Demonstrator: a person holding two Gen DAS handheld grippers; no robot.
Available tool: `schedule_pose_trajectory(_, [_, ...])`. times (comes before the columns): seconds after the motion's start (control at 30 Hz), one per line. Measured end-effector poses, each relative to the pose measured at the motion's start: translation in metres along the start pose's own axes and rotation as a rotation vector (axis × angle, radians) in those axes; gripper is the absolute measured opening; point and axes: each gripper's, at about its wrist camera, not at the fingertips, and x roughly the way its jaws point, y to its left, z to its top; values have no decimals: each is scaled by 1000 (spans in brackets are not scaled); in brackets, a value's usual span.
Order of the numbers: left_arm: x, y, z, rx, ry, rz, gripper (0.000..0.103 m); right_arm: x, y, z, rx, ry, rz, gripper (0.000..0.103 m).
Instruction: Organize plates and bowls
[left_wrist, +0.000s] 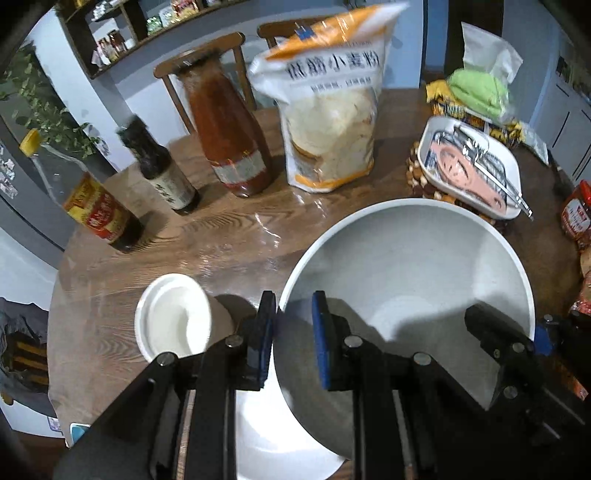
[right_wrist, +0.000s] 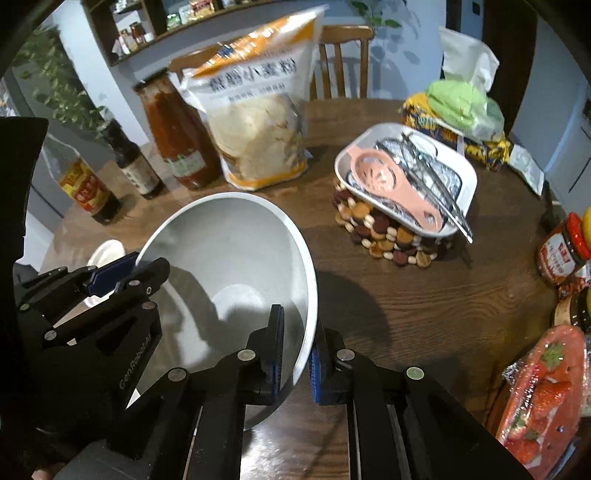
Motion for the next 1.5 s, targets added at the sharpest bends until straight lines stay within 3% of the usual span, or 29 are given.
schedule_pose_trajectory(0.47, [-54, 68, -30, -99, -86, 50, 20, -47, 67, -5, -98, -81, 54, 14])
schedule_pose_trajectory(0.73, [-65, 124, -57, -169, -83, 101, 21, -52, 127, -15, -179, -85, 97, 14])
schedule_pose_trajectory(1.13, [-50, 191, -92, -249, -32, 141, 21, -32, 198, -27, -252, -34, 141, 14])
schedule_pose_trajectory(1.5, [-11, 223, -113, -278, 52, 135, 21, 6, 237, -36, -271, 60, 133, 14])
